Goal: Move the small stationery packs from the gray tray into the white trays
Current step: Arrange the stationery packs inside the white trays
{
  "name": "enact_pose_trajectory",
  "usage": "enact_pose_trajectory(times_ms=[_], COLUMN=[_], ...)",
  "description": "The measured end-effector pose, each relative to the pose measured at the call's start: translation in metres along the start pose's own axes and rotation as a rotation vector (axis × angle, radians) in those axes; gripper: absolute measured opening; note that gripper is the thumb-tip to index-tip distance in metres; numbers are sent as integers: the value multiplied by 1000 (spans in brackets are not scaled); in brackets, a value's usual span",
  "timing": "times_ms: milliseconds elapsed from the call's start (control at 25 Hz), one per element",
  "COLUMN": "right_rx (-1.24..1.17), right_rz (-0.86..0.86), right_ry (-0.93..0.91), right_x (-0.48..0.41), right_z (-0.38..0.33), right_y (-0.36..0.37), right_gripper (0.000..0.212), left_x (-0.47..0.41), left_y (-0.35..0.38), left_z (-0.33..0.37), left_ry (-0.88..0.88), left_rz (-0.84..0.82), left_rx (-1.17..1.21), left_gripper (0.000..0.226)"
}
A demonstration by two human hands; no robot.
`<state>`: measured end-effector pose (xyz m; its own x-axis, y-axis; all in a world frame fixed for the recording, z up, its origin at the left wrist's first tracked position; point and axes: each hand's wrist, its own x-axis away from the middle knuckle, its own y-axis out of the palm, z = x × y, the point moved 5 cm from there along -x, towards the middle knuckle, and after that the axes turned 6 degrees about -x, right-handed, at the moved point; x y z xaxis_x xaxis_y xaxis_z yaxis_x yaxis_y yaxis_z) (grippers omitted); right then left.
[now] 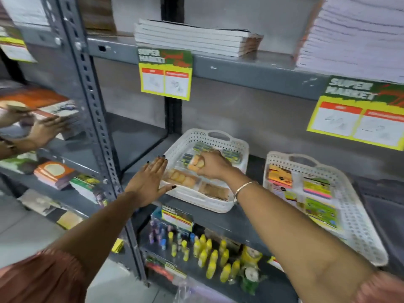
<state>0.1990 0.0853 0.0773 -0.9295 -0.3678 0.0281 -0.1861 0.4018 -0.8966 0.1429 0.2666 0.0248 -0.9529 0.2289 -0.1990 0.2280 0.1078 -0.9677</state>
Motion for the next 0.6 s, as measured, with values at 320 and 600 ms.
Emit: enact_pose_trajectory(times_ms=[320, 600], right_rx=[54, 130], right_rz=[-73, -110], right_ry=[-7, -28], right_x=[-42, -48], right_z=[-24, -25], right_y=[65, 71], right_gripper=[44, 55], left_x=[-6, -6], left_y=[11, 11], left_z=[-1, 1], left_ry=[71, 64], left_rz=[48, 46], left_rx=[9, 3], left_gripper=[98, 92])
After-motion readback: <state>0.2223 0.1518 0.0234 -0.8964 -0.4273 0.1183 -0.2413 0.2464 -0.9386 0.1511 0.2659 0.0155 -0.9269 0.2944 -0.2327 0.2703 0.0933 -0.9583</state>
